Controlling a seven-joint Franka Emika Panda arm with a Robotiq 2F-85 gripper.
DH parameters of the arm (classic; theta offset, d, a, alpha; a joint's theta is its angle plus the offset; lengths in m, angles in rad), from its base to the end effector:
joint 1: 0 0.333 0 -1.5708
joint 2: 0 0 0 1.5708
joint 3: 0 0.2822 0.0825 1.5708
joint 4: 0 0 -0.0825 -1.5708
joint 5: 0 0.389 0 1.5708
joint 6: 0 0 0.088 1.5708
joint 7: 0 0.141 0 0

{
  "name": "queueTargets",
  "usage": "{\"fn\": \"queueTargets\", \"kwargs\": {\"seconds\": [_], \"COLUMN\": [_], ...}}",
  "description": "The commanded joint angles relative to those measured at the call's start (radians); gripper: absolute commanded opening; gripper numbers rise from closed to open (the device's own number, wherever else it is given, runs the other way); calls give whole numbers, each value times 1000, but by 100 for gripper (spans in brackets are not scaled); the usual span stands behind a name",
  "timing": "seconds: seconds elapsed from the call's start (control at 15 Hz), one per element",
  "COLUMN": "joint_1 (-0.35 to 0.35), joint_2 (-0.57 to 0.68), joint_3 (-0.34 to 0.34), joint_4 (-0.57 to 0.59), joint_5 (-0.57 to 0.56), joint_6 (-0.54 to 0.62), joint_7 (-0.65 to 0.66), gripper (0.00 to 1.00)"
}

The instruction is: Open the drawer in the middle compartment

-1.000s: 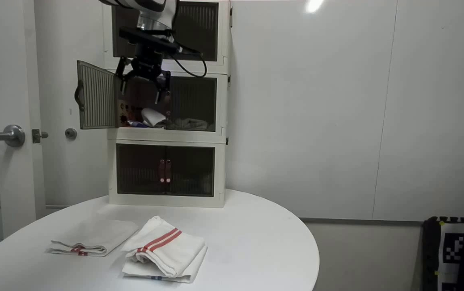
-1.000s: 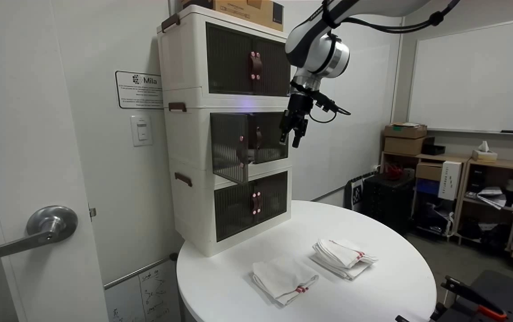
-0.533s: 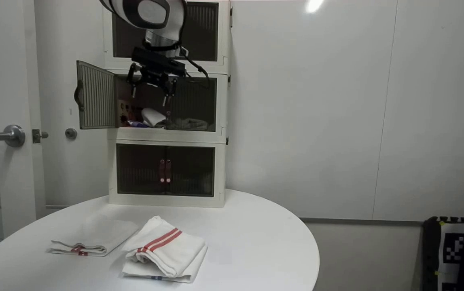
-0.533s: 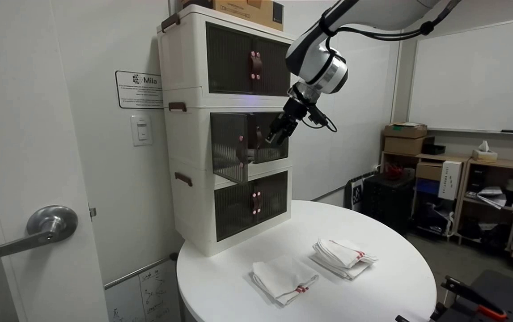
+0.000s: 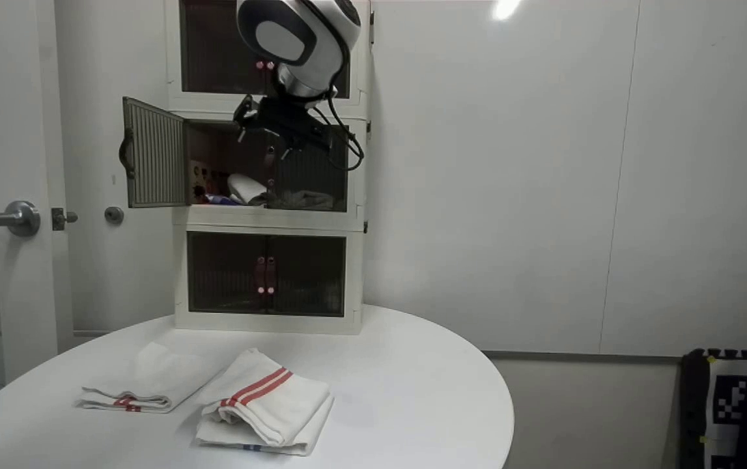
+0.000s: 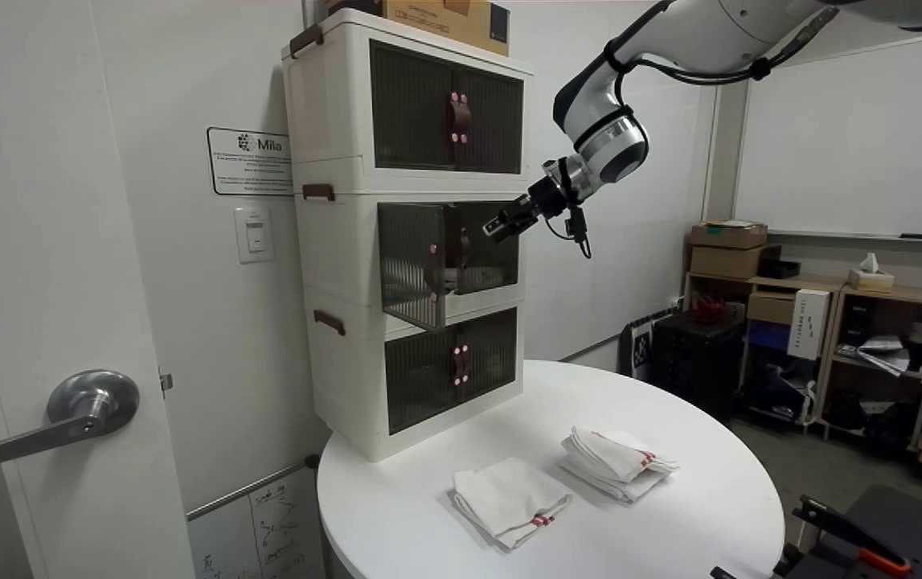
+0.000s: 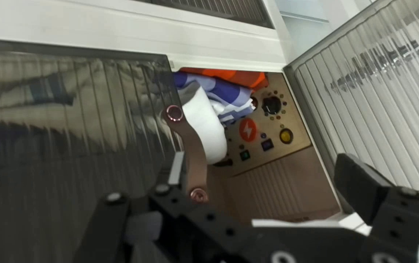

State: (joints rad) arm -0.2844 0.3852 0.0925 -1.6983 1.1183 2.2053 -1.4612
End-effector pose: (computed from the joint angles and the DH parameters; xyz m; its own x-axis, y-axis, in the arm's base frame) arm 0.6807 -0.0812 0.3484 0.5867 0.2385 0.7739 0.6486 -0.7106 -0.2727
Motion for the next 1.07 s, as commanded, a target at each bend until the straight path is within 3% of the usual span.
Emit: {"fn": "queueTargets", "kwargs": {"seconds": [0.0, 0.27, 0.4, 1.0], "joint_1": [-2, -4, -4, -22], "joint_2": [75, 157, 190, 280], "joint_3": [-28, -56, -72, -103], "joint_4": [98, 199, 244, 359], "joint_5": [86, 94, 90, 87], "joint_6": [-175, -378, -426, -429], "joint_7": [-156, -247, -256, -254], "gripper": [100, 100, 100, 100]}}
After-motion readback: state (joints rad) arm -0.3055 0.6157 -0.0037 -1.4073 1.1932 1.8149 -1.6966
